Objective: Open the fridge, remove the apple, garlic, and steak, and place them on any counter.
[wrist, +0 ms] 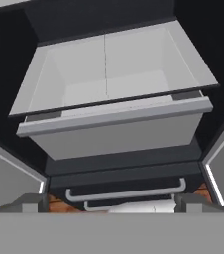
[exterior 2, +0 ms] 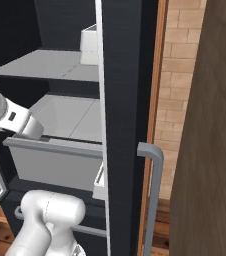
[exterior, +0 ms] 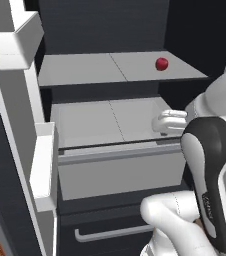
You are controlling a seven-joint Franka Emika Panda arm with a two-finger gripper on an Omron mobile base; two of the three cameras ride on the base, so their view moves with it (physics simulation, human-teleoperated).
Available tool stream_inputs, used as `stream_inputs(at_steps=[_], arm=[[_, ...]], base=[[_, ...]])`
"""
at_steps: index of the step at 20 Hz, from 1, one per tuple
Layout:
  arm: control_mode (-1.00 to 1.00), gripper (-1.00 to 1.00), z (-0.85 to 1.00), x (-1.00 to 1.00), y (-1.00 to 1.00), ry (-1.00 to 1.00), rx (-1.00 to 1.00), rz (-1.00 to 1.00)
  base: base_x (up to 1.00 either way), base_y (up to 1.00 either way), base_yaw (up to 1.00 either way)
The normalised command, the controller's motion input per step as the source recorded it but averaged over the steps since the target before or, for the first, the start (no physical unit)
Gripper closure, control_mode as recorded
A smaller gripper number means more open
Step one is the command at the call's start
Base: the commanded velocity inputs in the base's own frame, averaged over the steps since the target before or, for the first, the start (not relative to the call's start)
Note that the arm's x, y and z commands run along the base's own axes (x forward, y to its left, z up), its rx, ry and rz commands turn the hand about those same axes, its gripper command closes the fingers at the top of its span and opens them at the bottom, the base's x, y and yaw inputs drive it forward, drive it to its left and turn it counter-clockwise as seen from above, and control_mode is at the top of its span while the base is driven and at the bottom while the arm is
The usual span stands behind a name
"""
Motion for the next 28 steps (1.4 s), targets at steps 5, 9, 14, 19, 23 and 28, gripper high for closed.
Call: stream_inputs(at_steps=[5, 9, 14, 19, 23, 28], arm=[[-1.00, -1.00, 0.13, 0.29, -0.09, -0.08, -0.08, -0.01], [-1.00, -1.00, 0.28, 0.60, -0.15, -0.08, -0.12, -0.01], [-1.00, -1.00, 0.17, 0.53, -0.29, -0.02, -0.11, -0.07], [-1.00, -1.00, 0.15, 0.48, -0.30, 0.00, -0.08, -0.04], [-1.00, -1.00, 0.02, 0.35, -0.31, 0.00, -0.04, -0.02], [-1.00, -1.00, 0.00, 0.43, -0.21, -0.01, 0.00, 0.00]], base=[[0.00, 0.00, 0.00], [0.00, 0.00, 0.00], [0.00, 0.00, 0.00], [0.00, 0.00, 0.00], [0.00, 0.00, 0.00], [0.00, 0.00, 0.00]])
